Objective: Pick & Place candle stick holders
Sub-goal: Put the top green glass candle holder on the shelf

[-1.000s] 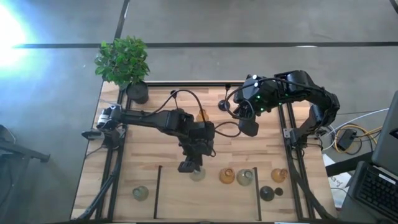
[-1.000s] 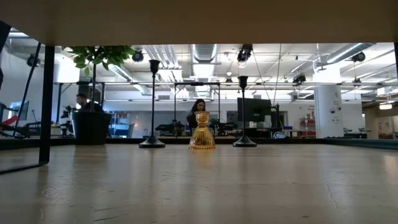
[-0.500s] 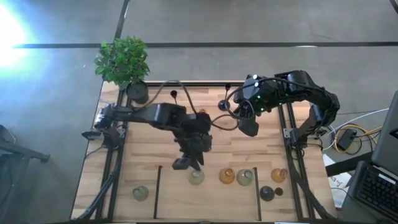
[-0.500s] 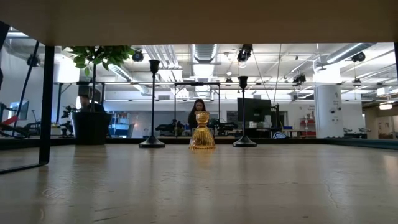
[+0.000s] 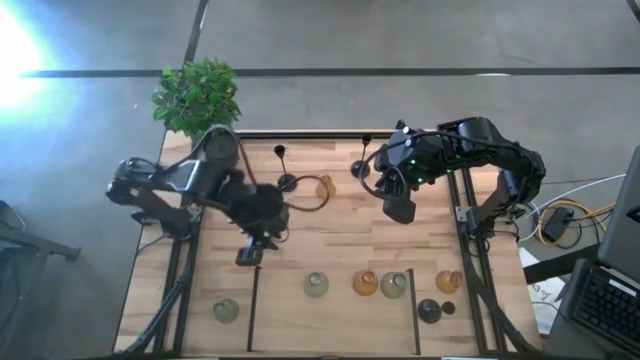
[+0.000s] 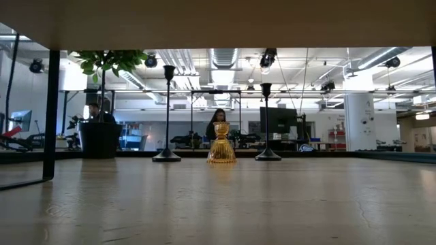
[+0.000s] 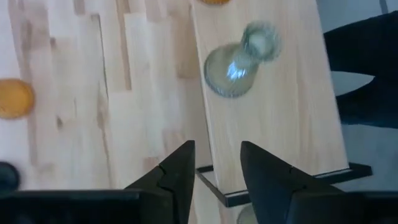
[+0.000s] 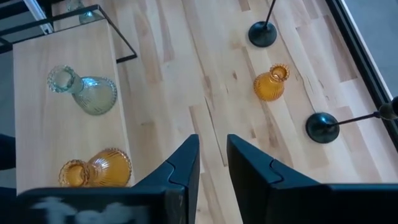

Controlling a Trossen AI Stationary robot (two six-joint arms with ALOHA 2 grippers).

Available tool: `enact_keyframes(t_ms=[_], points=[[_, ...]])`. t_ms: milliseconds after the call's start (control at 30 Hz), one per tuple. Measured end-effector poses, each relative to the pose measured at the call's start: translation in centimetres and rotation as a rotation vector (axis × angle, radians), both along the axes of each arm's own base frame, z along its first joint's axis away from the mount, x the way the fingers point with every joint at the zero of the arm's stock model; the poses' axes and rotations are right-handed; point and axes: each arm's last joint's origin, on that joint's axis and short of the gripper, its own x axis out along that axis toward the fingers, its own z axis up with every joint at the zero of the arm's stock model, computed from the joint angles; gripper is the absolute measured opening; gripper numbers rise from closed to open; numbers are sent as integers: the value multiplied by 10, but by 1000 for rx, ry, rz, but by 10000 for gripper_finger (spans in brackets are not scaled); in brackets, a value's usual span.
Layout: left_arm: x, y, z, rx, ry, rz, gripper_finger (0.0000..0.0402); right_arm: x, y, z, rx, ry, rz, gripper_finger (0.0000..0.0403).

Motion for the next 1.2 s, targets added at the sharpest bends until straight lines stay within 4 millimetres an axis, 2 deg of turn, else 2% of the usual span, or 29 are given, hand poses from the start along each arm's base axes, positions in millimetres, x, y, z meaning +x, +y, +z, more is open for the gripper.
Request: enact_keyframes(t_ms=[167, 300, 367, 467, 600, 733, 900, 1200], points=[[-5, -3, -45, -105, -48, 45, 77, 1, 0, -3, -13, 16, 17, 65], [-3, -9, -74, -232, -111, -42, 15, 3, 0, -6, -20, 29, 25, 64], [-3, -11, -84, -259, -128, -107, 7, 3, -1, -8, -28, 35, 33, 65], [-4, -17, -97, -203, -161, -230, 4, 4, -1, -10, -32, 44, 38, 65], [3, -25, -101, -124, -290, -387, 3, 5, -1, -10, -34, 47, 41, 61], [17, -27, -102, -96, -391, -420, 2, 5, -1, -10, -37, 47, 43, 59], [28, -30, -112, -100, -391, -435, 1, 5, -1, -10, -39, 47, 42, 58], [42, -34, -118, -129, -448, -466, 1, 5, -1, -10, -42, 46, 39, 56]])
